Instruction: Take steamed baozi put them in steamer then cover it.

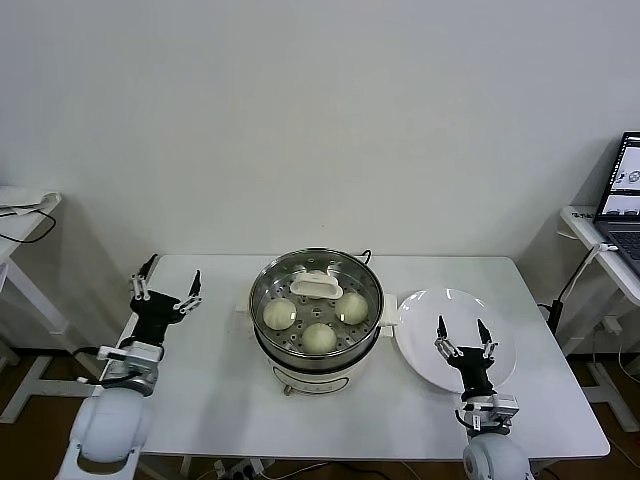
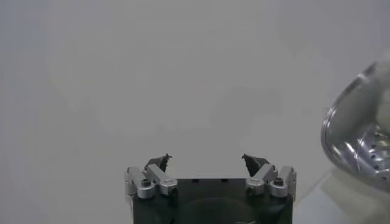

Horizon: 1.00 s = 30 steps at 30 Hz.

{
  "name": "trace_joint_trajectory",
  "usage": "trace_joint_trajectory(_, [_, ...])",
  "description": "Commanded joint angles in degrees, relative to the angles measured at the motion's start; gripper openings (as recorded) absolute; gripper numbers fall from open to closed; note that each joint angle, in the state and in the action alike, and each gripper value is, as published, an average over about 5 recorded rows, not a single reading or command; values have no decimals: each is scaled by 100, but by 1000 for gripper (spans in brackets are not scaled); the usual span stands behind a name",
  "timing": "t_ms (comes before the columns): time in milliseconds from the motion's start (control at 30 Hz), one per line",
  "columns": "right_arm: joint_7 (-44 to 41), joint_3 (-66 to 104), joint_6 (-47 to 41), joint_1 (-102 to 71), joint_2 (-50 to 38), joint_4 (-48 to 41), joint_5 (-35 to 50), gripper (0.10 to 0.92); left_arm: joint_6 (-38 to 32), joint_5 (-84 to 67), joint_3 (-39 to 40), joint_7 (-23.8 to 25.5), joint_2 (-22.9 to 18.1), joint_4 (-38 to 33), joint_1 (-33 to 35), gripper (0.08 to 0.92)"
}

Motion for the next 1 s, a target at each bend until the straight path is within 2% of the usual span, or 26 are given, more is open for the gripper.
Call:
trace_joint_trajectory(33, [38,-7,-164,-112,-30,136,64,823,-973,-2285,-775,174,1,820,121,823])
trace_joint_trajectory(1000, [194,38,-304,-155,-30,195,-50,823,-1136,-1868,-467,323,12,883,353,823])
